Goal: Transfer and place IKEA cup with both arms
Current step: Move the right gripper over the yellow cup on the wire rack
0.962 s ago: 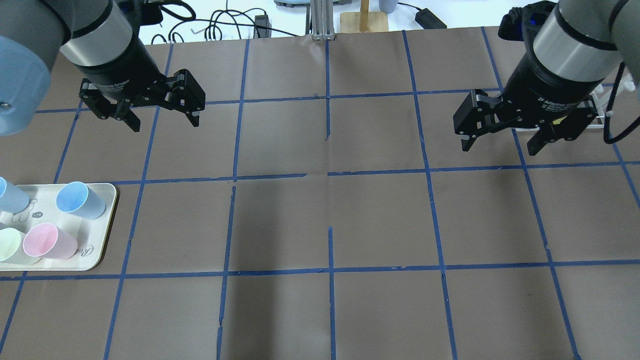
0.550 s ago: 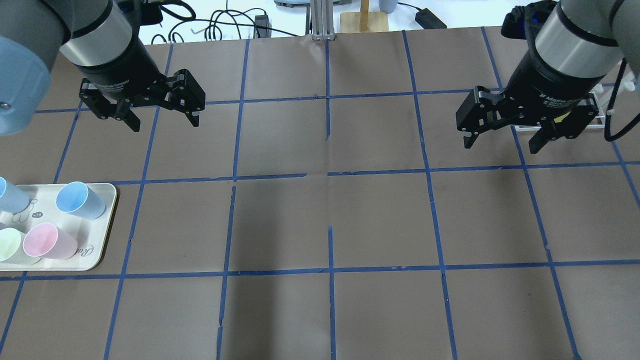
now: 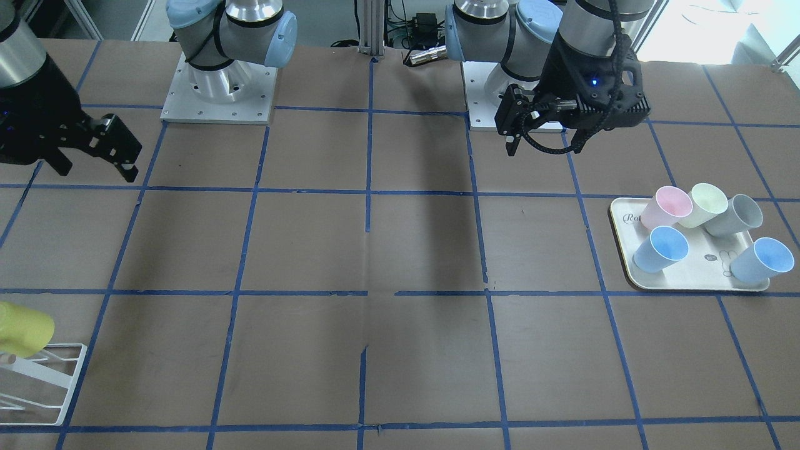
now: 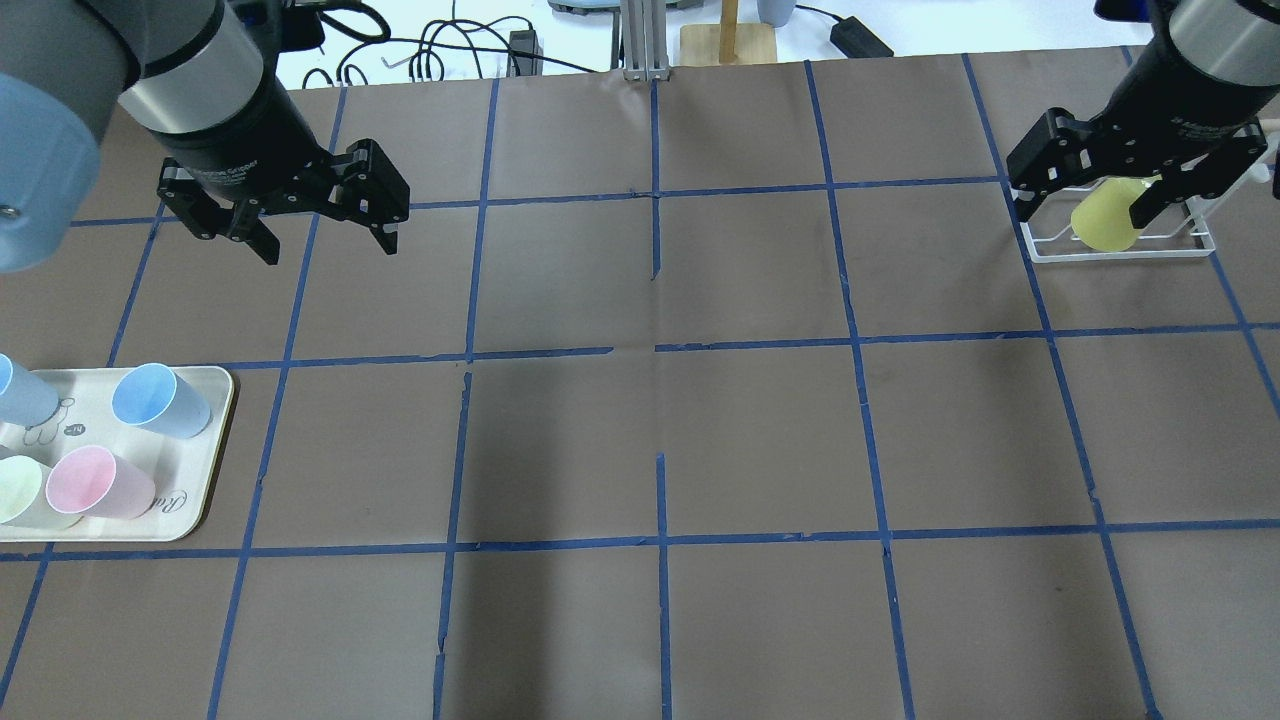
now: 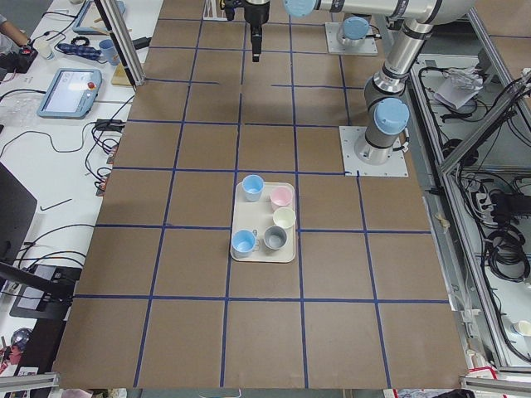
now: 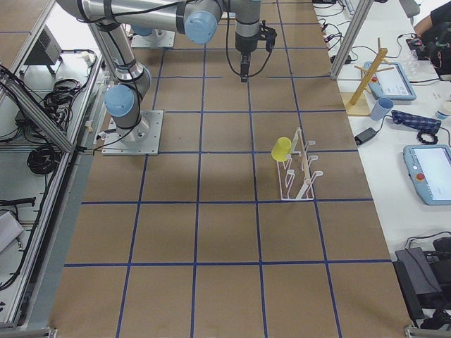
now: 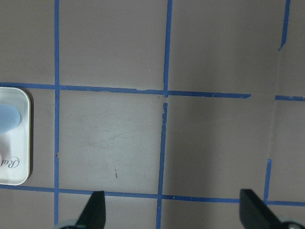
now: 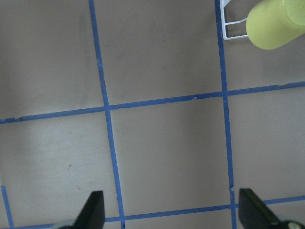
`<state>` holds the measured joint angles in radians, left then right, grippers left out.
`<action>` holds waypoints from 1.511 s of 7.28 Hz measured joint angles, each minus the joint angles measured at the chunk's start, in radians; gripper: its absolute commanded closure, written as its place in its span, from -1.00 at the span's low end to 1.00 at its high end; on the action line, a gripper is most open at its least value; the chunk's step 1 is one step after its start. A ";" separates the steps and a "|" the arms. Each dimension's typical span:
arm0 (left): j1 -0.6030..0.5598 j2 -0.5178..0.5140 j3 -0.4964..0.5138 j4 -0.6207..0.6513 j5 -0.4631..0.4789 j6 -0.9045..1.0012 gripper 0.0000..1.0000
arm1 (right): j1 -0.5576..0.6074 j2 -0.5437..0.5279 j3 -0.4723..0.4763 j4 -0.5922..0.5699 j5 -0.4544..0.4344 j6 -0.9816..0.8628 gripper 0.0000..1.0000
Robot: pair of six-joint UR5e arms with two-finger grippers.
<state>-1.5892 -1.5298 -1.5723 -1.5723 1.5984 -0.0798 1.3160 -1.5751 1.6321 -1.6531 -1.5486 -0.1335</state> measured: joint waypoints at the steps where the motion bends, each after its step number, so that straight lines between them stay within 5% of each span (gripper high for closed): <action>1: 0.000 0.000 0.000 0.000 0.000 0.000 -1.00 | -0.032 0.029 0.000 -0.028 -0.002 -0.028 -1.00; 8: 0.002 -0.001 0.001 0.004 -0.014 0.000 -1.00 | -0.181 0.214 -0.011 -0.265 0.007 -0.534 -1.00; 11: 0.001 -0.002 0.000 0.007 -0.018 0.000 -1.00 | -0.188 0.291 -0.012 -0.380 0.006 -0.584 -1.00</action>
<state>-1.5886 -1.5321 -1.5721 -1.5654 1.5802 -0.0798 1.1281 -1.2840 1.6200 -2.0327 -1.5430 -0.7175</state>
